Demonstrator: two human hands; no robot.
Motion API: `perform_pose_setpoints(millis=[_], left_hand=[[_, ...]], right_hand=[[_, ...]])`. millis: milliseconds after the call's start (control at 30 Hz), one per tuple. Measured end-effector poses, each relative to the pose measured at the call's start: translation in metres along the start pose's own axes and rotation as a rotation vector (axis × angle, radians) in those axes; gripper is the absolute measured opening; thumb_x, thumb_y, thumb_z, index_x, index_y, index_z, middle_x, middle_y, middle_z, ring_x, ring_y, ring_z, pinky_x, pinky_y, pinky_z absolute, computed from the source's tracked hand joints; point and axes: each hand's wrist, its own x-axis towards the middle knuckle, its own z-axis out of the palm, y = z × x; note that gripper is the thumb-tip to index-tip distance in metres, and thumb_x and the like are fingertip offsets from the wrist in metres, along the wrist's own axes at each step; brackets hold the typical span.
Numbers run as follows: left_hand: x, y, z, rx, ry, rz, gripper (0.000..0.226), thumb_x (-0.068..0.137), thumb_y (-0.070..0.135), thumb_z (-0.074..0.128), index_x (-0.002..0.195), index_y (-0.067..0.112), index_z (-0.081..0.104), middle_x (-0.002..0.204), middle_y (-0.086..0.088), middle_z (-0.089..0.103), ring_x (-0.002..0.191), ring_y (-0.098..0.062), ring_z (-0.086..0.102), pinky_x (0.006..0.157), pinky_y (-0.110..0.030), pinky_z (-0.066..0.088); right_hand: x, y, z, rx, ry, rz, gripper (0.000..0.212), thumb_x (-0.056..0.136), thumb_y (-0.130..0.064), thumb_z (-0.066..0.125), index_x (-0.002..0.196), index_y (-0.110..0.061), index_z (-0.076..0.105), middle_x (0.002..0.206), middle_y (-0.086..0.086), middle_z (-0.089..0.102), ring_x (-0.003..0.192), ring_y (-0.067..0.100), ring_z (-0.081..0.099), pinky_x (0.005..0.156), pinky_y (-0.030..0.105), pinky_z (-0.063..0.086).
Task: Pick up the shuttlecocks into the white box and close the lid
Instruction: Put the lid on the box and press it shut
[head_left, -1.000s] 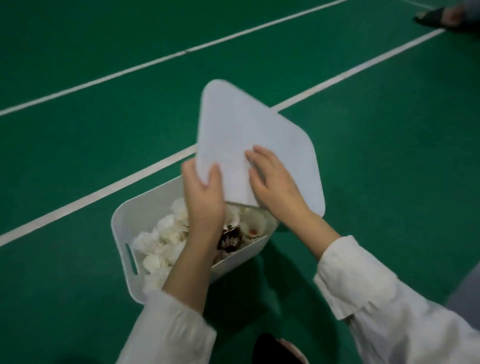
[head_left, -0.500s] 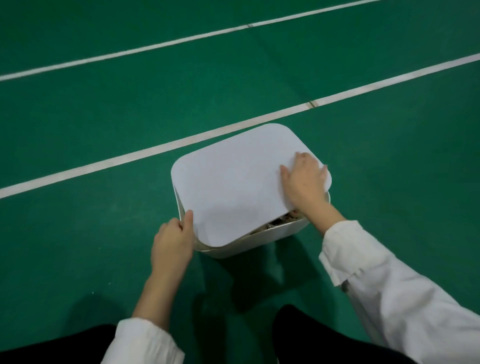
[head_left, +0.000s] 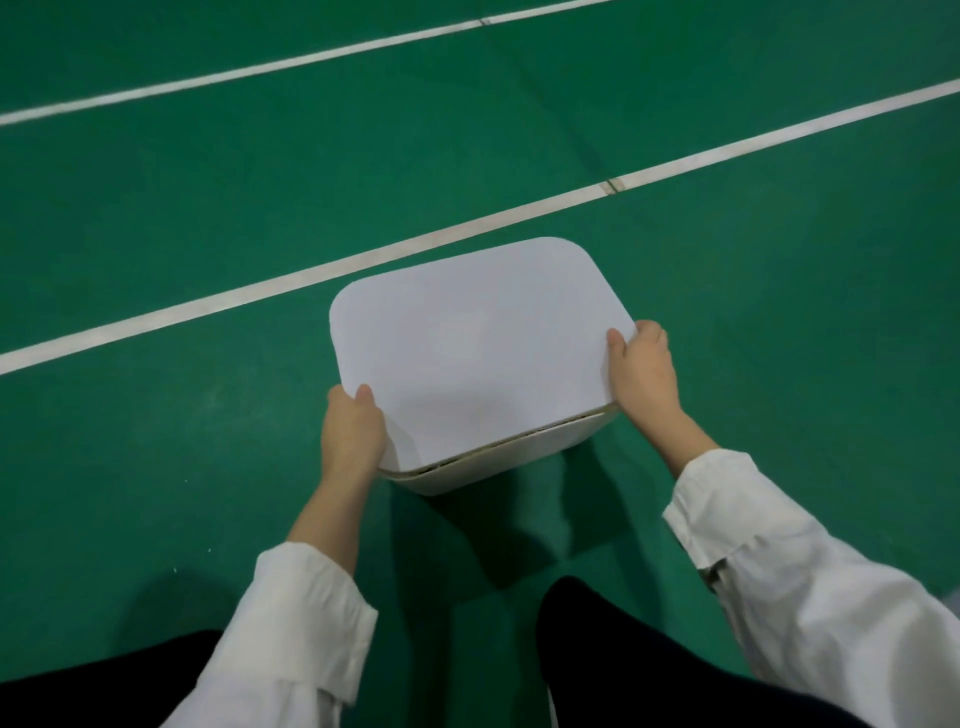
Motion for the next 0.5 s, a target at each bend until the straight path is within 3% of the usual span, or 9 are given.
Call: perform_pose_setpoints(millis=[300, 500], left_hand=[[-0.023, -0.019, 0.005, -0.064, 0.006, 0.015, 0.035, 0.099, 0.028, 0.028, 0.126, 0.009, 0.038, 0.122, -0.011, 0.053, 0.097, -0.022, 0.047, 0.085, -0.036, 0.038], [-0.013, -0.015, 0.007, -0.020, 0.022, -0.025, 0.038, 0.099, 0.030, 0.025, 0.123, 0.003, 0.033, 0.125, -0.017, 0.048, 0.108, -0.031, 0.048, 0.086, -0.038, 0.036]], right_hand=[[-0.012, 0.015, 0.004, 0.066, 0.004, -0.027, 0.043, 0.099, -0.023, 0.036, 0.131, 0.005, 0.035, 0.132, 0.022, 0.043, 0.118, 0.037, 0.044, 0.096, 0.039, 0.036], [0.001, 0.004, 0.009, -0.066, 0.007, -0.010, 0.039, 0.100, -0.024, 0.030, 0.125, 0.004, 0.040, 0.129, 0.023, 0.045, 0.113, 0.040, 0.048, 0.089, 0.041, 0.039]])
